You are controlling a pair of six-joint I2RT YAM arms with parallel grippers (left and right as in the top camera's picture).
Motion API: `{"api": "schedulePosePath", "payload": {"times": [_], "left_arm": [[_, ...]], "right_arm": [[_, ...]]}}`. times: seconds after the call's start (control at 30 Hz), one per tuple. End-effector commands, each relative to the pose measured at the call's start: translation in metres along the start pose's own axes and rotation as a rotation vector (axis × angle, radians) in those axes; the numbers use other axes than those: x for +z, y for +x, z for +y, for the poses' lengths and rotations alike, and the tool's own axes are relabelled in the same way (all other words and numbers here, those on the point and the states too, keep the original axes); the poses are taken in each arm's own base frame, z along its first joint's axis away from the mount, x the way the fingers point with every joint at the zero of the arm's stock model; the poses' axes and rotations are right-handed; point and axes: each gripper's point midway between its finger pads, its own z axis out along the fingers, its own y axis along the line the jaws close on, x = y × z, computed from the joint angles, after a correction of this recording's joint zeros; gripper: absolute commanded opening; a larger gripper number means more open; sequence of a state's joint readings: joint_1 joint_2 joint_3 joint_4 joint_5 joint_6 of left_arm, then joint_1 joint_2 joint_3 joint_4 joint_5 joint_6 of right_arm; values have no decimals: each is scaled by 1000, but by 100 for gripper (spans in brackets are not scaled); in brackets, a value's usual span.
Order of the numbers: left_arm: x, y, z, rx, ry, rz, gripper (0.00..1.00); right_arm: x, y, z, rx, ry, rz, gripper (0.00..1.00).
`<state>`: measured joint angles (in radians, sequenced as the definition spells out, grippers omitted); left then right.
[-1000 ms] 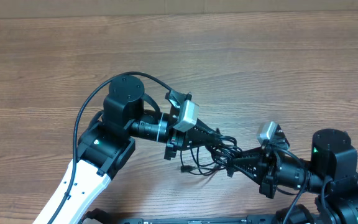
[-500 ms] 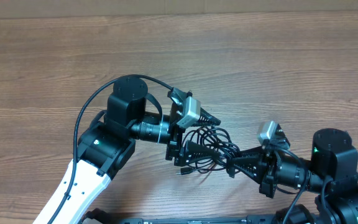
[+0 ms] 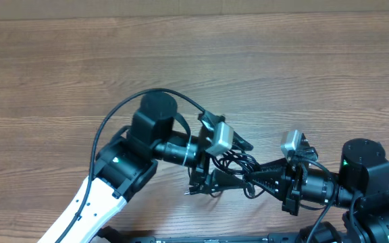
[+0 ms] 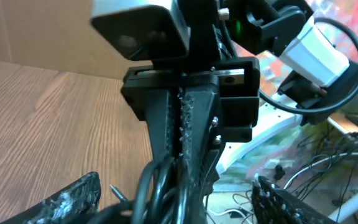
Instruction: Untangle cables
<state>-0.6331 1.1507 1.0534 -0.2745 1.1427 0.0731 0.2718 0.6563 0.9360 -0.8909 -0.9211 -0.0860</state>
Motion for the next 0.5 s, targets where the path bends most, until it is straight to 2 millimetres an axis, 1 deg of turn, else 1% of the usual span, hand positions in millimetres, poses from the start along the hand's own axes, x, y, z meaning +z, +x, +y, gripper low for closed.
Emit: {"api": "schedulePosePath", "payload": {"times": [0.0,0.07,0.13,0.23,0.3,0.33,0.37,0.43,0.47], "left_arm": [[5,-2,3,43,-32,7,72],[5,-2,3,43,-32,7,61],[4,-2,3,44,-34,6,43],[4,-2,7,43,-57,8,22],[4,-2,8,43,-59,8,14],[4,-2,8,43,-59,8,6],[4,-2,8,40,-59,7,4],[4,-2,8,36,-59,7,4],[4,-2,8,36,-59,7,4]], "right_arm": [[-3,-8,10,-19,-31,-20,4],[-3,-8,11,-19,-34,-20,4],[-3,-8,11,-19,-33,-20,4],[-3,-8,10,-19,-33,-20,4],[-3,-8,10,-19,-32,-20,4],[-3,-8,10,-19,-32,-20,4],[-3,-8,10,-18,-32,-19,4],[-3,-7,8,-15,-21,-18,6],[-3,-6,7,-10,-12,-14,14]]}}
